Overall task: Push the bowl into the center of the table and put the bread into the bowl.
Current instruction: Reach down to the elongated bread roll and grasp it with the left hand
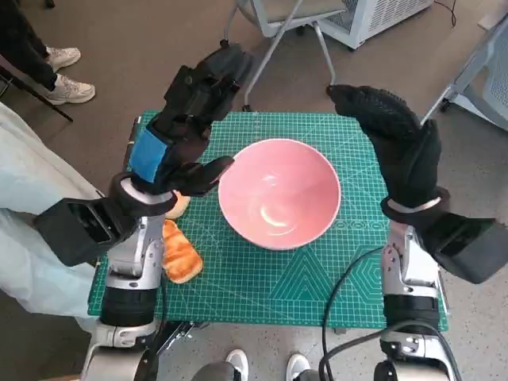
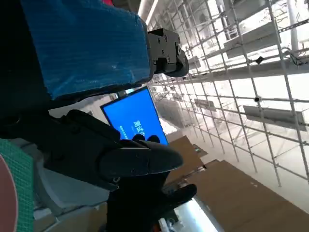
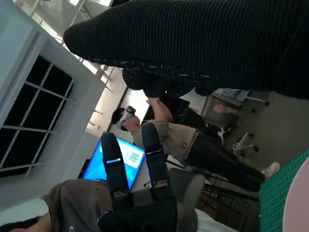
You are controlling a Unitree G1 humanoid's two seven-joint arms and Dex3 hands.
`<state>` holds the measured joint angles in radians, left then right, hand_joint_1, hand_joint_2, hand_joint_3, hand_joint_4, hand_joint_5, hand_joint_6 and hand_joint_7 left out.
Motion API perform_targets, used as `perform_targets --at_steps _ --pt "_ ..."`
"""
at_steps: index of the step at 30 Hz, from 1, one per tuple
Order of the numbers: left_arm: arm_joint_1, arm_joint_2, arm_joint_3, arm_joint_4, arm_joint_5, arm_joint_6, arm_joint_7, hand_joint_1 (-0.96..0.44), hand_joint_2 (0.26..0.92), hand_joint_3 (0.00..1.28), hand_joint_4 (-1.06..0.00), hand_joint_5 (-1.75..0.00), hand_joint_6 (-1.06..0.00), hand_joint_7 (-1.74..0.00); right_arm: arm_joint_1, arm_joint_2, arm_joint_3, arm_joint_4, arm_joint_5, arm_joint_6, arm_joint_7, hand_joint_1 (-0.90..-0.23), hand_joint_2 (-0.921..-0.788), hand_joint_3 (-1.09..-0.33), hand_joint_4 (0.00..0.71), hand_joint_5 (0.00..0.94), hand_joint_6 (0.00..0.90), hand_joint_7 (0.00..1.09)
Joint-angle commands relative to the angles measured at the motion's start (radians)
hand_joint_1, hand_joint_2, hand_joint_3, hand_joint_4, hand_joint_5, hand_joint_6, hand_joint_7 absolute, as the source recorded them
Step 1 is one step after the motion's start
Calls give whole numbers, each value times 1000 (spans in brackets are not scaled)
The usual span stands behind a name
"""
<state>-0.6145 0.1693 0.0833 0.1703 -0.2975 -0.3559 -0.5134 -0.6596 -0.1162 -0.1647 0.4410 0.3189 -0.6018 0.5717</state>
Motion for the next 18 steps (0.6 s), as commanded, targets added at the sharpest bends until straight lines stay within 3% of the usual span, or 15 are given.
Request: perform_targets --at_steps 1,7,9,12,18 --pt "6 70 12 -30 71 -53 0 -670 921 386 -145 -9 1 -510 10 2 7 13 -2 0 -9 -671 -921 -736 178 0 5 636" --pt "22 242 50 -47 209 -145 -15 -660 921 315 -166 -19 1 -511 9 -2 10 21 -5 -9 -13 -663 -921 -738 178 0 1 642" --pt "34 302 63 -59 252 -165 -19 -606 891 231 -174 -21 1 -509 8 -3 9 30 -3 -13 -11 -662 -921 -739 178 0 0 643" --pt "53 386 76 -77 310 -186 -26 -465 780 111 -190 -25 1 -513 5 -6 7 42 -1 -19 -9 -666 -921 -738 179 0 -1 644" --pt "126 538 90 -154 433 -180 -37 -408 682 34 -208 -28 -11 -541 1 -11 3 62 6 -29 -2 -673 -921 -738 178 0 -1 643"
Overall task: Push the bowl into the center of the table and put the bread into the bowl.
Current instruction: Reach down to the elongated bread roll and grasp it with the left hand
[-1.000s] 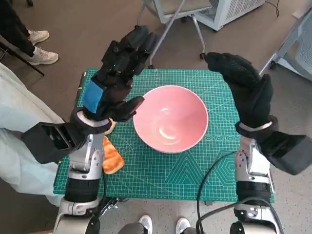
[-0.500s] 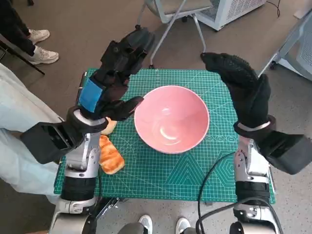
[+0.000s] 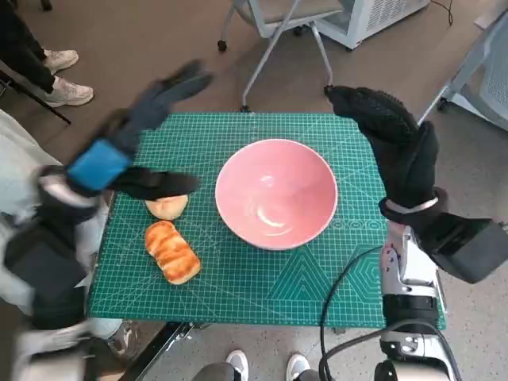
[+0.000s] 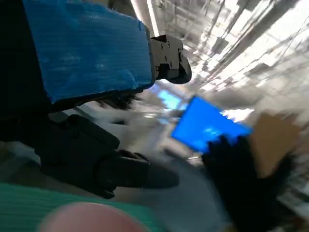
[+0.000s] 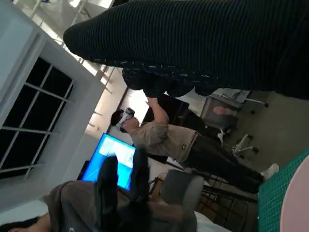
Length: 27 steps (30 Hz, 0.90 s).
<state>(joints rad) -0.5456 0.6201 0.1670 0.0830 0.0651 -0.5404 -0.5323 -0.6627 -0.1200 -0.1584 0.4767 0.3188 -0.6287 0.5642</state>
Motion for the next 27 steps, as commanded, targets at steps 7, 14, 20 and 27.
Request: perform_targets --at_steps 7,14,20,27 --pt "153 205 9 -183 84 101 -88 -355 676 11 -229 -11 -90 -448 -7 -9 -11 56 17 -9 12 -674 -921 -738 178 0 -1 641" --pt "200 267 -18 -226 68 154 -160 -221 669 1 -241 -2 -194 -319 -14 -2 -9 68 17 -10 2 -671 -921 -740 178 0 -1 640" --pt "213 297 -53 -249 71 199 -220 -173 656 0 -245 -1 -288 -197 -17 5 -7 72 15 -12 -2 -668 -921 -740 178 0 -1 638" --pt "228 313 -101 -250 97 207 -262 -163 640 0 -256 -3 -352 -115 -14 11 -5 66 23 -5 3 -664 -921 -742 176 0 -1 633"
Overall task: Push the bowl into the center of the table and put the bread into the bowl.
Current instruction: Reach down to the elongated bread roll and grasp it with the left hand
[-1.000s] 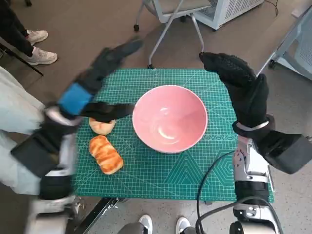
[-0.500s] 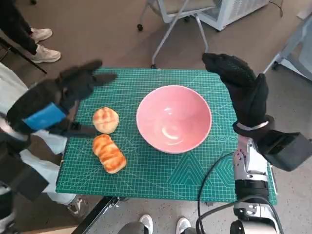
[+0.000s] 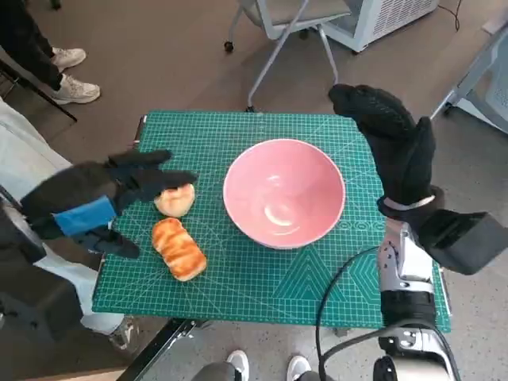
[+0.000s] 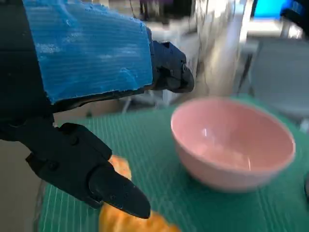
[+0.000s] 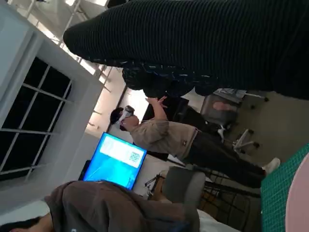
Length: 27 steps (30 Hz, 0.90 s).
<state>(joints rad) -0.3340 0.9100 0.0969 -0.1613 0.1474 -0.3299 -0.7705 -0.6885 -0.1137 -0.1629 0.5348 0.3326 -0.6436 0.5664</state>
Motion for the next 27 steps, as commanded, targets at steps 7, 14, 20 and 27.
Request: perform_targets --at_steps 7,14,20,27 --pt "21 24 -99 23 59 21 -51 -120 643 3 -264 -1 -400 -61 15 3 0 11 22 13 12 -667 -921 -741 174 0 -1 631" --pt "26 3 -160 77 93 23 -46 -54 663 10 -242 0 -404 -28 20 0 -3 9 35 23 21 -668 -921 -741 174 0 -1 630" --pt "12 -19 -211 152 152 -32 -7 -42 670 11 -236 0 -402 -15 26 -2 -6 9 34 20 20 -666 -921 -739 174 0 -1 628" --pt "-16 -46 -268 249 219 -81 31 -71 675 10 -234 0 -398 -7 30 -3 -9 5 39 27 22 -671 -921 -737 174 0 -1 621"
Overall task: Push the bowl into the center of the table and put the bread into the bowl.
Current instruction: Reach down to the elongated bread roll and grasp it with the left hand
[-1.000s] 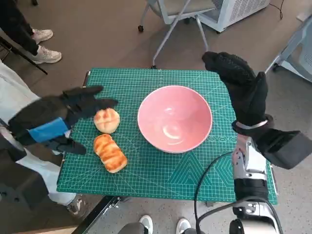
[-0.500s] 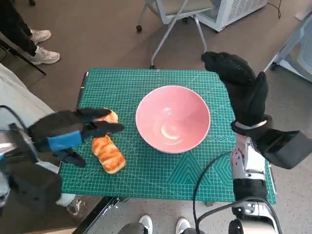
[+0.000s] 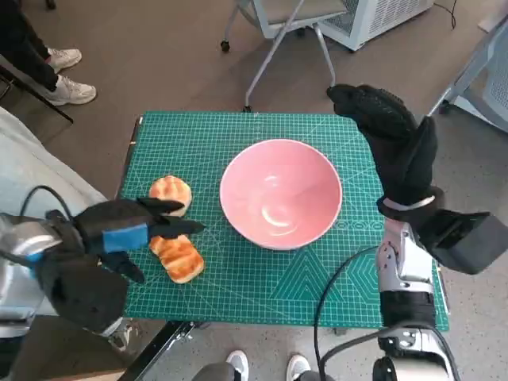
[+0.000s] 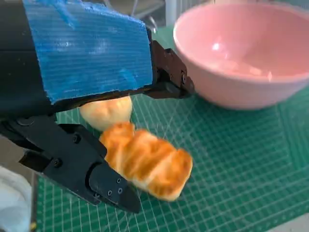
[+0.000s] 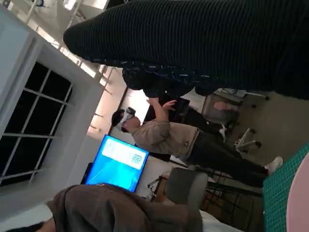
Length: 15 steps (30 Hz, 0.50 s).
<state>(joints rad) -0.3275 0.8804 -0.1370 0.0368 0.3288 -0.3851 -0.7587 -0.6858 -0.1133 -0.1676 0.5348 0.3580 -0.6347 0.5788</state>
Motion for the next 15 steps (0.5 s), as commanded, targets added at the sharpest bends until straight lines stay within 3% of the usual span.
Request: perform_targets --at_steps 1,10,15 --pt "-26 -20 -40 61 40 -28 19 -73 675 10 -233 0 -398 -6 28 -4 -5 4 14 19 10 -672 -921 -737 174 0 -1 621" --pt "-60 -62 -98 184 85 -63 50 -14 698 17 -224 0 -385 0 38 -6 -6 -14 8 28 4 -677 -921 -735 174 1 0 619" --pt "-69 -87 -121 246 110 -119 104 18 734 30 -279 -16 -403 -8 41 -6 -7 -14 6 28 5 -675 -921 -734 175 1 0 619"
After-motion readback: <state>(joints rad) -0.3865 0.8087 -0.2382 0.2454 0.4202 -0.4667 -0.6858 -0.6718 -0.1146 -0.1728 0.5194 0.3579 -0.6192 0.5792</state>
